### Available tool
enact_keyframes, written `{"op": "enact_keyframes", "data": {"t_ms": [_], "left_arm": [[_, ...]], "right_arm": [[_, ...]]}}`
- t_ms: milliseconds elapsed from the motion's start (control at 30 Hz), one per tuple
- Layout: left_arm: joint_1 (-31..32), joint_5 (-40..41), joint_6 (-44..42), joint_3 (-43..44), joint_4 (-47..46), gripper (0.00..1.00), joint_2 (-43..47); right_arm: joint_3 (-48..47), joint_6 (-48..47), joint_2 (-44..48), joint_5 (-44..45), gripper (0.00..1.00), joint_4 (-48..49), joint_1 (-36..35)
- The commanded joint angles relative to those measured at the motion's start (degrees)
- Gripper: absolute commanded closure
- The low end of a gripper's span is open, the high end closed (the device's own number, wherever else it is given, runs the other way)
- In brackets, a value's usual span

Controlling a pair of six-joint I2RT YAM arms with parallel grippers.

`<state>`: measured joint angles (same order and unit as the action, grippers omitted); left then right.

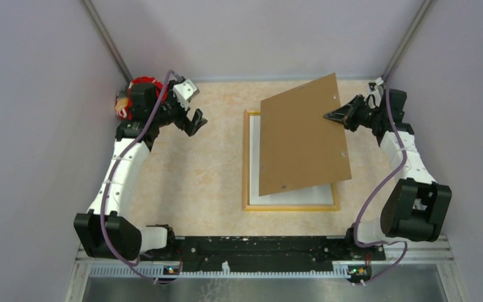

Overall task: Put the photo into the frame
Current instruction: Turn over the photo frame item on the photo frame.

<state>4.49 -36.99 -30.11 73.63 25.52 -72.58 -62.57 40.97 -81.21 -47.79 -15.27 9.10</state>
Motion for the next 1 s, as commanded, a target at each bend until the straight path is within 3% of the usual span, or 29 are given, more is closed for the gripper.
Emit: {"op": "enact_keyframes", "data": {"t_ms": [0, 567, 967], "left_arm": [[0.25, 0.26, -0.40, -2.69, -2.18, 0.01, -0.28], [1.26, -1.15, 0.14, -5.44, -0.92, 0.01, -4.28], [1.75, -0.64, 0.16, -5.40, 0.06, 0.02, -5.56]], "right_arm": [[1.19, 2.69, 3.52, -4.75, 1.00, 9.08, 0.78], [9.18, 3.28, -2.08, -5.60, 1.00, 19.50, 0.72], [10.64, 3.33, -4.71, -4.92, 1.00, 21.50, -1.75]]}}
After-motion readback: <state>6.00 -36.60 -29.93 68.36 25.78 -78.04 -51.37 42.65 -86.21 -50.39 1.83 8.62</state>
